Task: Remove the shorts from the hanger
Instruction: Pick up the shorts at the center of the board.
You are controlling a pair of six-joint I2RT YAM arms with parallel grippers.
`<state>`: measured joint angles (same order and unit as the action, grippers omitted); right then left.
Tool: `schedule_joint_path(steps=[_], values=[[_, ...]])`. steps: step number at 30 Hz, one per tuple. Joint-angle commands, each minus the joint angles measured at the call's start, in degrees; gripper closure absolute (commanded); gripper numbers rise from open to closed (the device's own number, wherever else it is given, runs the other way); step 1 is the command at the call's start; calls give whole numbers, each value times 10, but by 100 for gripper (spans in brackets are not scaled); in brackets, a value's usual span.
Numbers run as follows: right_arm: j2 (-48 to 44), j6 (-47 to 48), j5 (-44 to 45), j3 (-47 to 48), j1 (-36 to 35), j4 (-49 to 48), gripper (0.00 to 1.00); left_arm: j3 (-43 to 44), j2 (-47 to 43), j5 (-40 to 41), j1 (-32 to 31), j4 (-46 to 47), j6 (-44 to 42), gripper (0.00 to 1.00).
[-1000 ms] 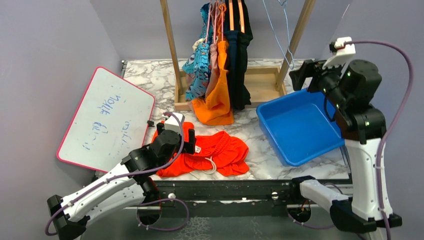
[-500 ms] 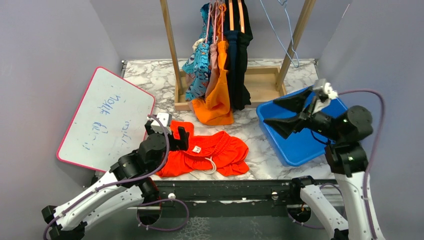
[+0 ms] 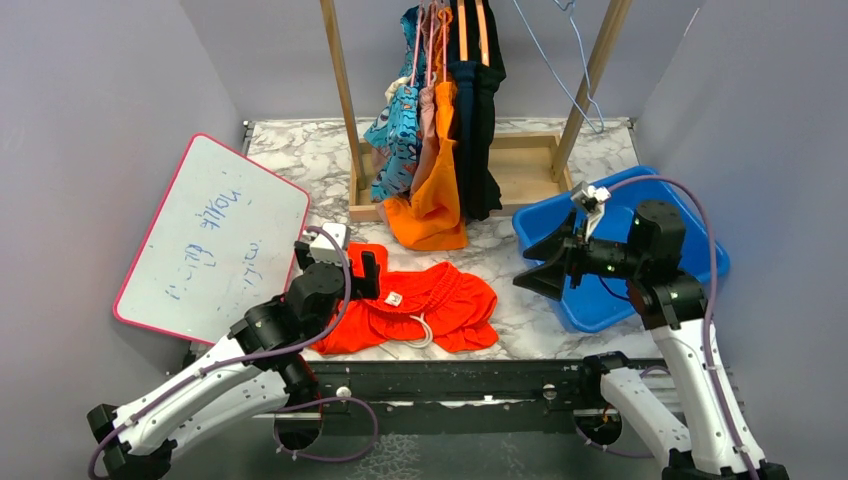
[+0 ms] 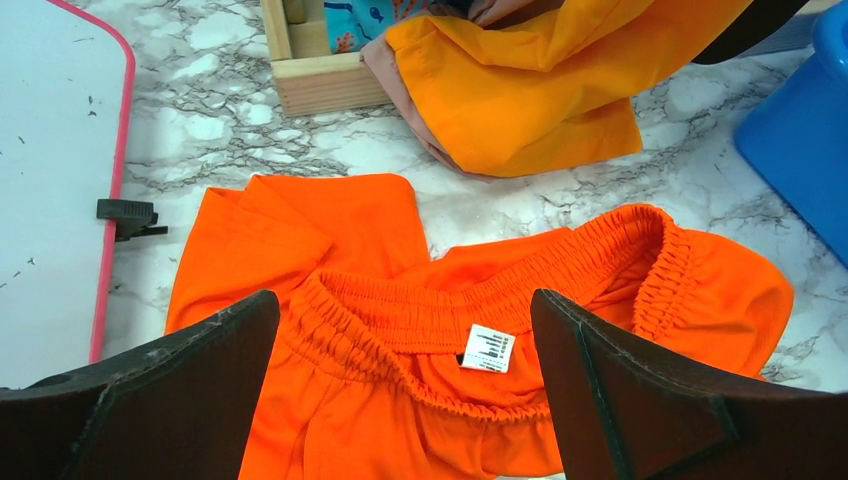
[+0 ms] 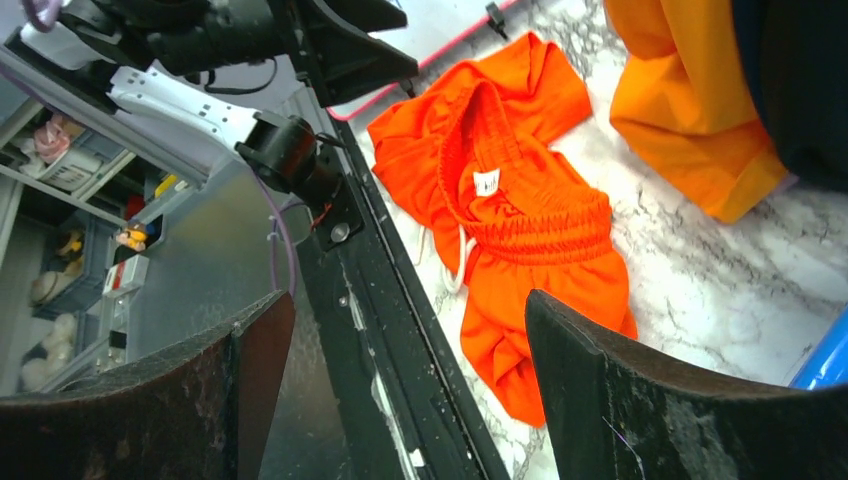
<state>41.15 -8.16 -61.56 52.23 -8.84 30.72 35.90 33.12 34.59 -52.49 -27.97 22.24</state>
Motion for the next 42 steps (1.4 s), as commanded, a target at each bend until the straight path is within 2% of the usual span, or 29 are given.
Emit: schedule_joint_path(steps=[1,3,5,10,12,15,18,24,30,32,34,37,42], values=[[23,26,30,0,-21,48,13,5,-3,11,4,7,2,1],[37,14,62,-6,-53,37,13,5,-1,13,4,6,4,1],[56,-5,128,-15,-120,15,12,5,0,14,5,5,5,1],[155,-28,371,-27,-370,-64,10,7,4,26,8,2,10,1],[216,-2,465,-17,-455,-87,8,10,2,43,9,-7,18,1],[306,66,554,-2,-529,-135,5,14,-10,77,11,-25,36,1],[367,135,566,-1,-549,-202,0,13,-31,109,12,-39,54,1],[416,249,530,-43,-549,-395,1,6,-68,163,15,-60,85,1],[526,297,513,-2,-549,-434,1,6,-75,174,21,-63,88,1],[563,303,493,31,-548,-403,1,6,-74,173,23,-63,89,1],[595,301,483,47,-543,-406,1,6,-74,173,25,-64,89,1],[636,264,524,50,-523,-460,1,6,-74,172,29,-64,89,1],[678,264,490,58,-505,-458,1,6,-76,170,32,-65,89,1]])
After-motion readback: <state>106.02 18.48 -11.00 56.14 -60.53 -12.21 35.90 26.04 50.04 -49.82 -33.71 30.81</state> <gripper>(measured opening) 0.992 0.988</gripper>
